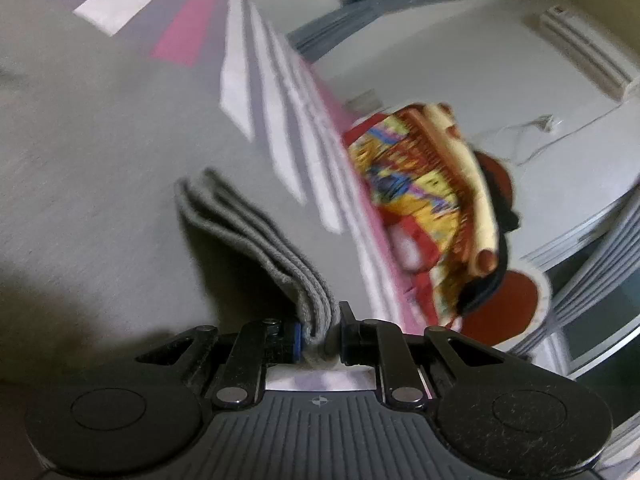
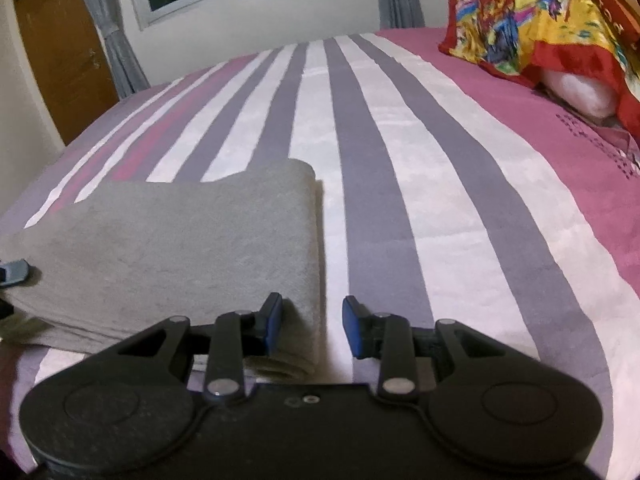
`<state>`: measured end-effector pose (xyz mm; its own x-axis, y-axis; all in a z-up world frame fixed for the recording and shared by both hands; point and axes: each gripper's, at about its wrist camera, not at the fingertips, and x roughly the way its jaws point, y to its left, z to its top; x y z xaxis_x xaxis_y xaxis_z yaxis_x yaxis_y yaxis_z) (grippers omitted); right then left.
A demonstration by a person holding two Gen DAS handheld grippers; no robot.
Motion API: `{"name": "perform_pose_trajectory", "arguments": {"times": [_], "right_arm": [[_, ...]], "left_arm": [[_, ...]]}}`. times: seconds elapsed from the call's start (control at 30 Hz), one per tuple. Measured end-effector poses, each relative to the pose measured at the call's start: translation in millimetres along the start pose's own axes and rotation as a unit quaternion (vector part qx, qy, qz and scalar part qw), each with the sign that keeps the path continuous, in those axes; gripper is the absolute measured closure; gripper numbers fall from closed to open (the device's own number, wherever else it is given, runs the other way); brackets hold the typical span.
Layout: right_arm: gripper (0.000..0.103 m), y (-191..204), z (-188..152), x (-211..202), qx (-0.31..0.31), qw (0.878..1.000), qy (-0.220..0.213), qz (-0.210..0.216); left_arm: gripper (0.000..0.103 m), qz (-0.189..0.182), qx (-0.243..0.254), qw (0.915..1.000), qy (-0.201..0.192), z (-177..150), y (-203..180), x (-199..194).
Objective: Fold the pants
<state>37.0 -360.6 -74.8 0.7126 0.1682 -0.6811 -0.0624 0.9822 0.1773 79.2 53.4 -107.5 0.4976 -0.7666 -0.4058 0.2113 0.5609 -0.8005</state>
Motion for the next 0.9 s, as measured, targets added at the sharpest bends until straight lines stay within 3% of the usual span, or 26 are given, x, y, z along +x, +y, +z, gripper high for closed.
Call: {"name": "perform_pose_trajectory", "arguments": {"times": [0.07, 0.17, 0.23, 0.27, 0.3, 0.37, 0.53, 0.57, 0.6, 0.63, 0.7, 0.77, 0.9], "right_arm": [[0.070, 0.8, 0.0, 0.0, -0.003, 1.000, 0.000, -0.001], [0.070, 2.2, 0.9, 4.6, -0.008, 1.000, 0.012, -0.005], [0.070, 3.1, 0.7, 4.1, -0.011, 1.000, 0.012, -0.007], [0.070, 2.8, 0.6, 2.6, -0.010, 1.000, 0.010, -0.006], [0.070, 2.3, 0.5, 1.6, -0.009, 1.000, 0.008, -0.005], [0.070, 1.6, 0.1, 2.3, -0.007, 1.000, 0.011, -0.004], [0.070, 3.1, 0.1, 3.4, -0.010, 1.000, 0.012, -0.007], [0.069, 2.7, 0.2, 3.5, -0.009, 1.000, 0.012, -0.007], [0.069, 2.2, 0.0, 3.8, -0.008, 1.000, 0.012, -0.008], [0.069, 2.0, 0.1, 4.2, -0.006, 1.000, 0.013, -0.008], [0.069, 1.4, 0.4, 5.8, -0.005, 1.000, 0.016, -0.008], [0.069, 1.6, 0.4, 6.7, -0.006, 1.000, 0.017, -0.009], [0.069, 3.0, 0.4, 8.7, -0.013, 1.000, 0.019, -0.008]], "left_arm": [[0.086, 0.050, 0.001, 0.9985, 0.020, -4.7, 13.5, 7.8], [0.084, 0.048, -0.014, 0.9987, 0.009, -6.7, 21.7, 9.4], [0.078, 0.060, 0.008, 0.9982, -0.003, -6.0, 12.9, 7.1], [0.071, 0.074, 0.022, 0.9969, -0.013, -4.5, 8.1, 4.8], [0.057, 0.081, 0.027, 0.9960, -0.024, -1.3, 6.8, 2.2], [0.037, 0.077, 0.022, 0.9959, -0.043, 9.3, 9.1, 0.7], [0.036, 0.078, 0.023, 0.9958, -0.042, 37.5, 19.4, 19.4], [0.046, 0.079, 0.023, 0.9957, -0.041, 42.1, 20.7, 25.2], [0.085, 0.082, 0.021, 0.9957, -0.037, 46.2, 22.8, 29.3], [0.092, 0.087, 0.018, 0.9956, -0.032, 50.6, 25.5, 31.0], [0.095, 0.063, 0.027, 0.9958, -0.061, 55.1, 22.0, 22.7], [0.095, 0.070, 0.026, 0.9941, -0.078, 59.7, 23.5, 17.6], [0.095, 0.121, 0.046, 0.9904, -0.048, 57.0, 35.3, 29.7]]}}
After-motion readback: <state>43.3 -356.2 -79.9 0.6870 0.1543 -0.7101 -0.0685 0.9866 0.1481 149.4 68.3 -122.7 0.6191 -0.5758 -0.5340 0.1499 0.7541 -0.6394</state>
